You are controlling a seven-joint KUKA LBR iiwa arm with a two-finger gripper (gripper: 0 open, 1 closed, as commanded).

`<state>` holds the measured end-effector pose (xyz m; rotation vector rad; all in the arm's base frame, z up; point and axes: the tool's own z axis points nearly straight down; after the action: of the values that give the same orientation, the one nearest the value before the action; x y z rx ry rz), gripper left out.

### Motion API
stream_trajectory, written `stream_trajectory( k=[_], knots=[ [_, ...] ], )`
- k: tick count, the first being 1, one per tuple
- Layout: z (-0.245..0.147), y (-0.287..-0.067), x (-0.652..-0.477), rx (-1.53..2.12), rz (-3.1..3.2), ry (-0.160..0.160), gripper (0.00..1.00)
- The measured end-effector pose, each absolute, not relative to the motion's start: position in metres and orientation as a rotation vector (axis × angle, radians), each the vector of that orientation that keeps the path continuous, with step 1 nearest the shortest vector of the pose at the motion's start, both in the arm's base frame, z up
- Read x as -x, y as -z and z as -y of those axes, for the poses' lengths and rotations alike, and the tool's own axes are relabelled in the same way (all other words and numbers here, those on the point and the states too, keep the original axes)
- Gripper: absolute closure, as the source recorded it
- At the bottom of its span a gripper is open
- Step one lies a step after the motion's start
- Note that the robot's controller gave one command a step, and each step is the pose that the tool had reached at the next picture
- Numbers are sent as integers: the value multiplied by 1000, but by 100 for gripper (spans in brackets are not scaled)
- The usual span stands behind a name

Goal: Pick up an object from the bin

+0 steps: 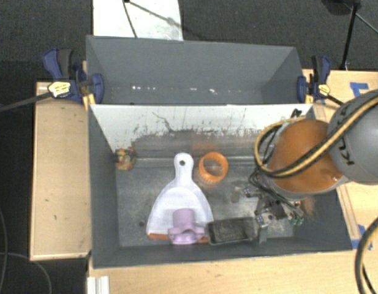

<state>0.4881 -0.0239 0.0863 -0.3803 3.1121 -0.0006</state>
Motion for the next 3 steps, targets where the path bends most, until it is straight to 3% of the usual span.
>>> stream_trajectory(
  k=[1, 2, 3],
  knots=[
    [7, -72, -482, 318, -3122, 1, 100],
    [7, -72, -482, 318, -3122, 1, 100],
    [2, -106, -488, 306, -3127, -1, 100]
  ],
)
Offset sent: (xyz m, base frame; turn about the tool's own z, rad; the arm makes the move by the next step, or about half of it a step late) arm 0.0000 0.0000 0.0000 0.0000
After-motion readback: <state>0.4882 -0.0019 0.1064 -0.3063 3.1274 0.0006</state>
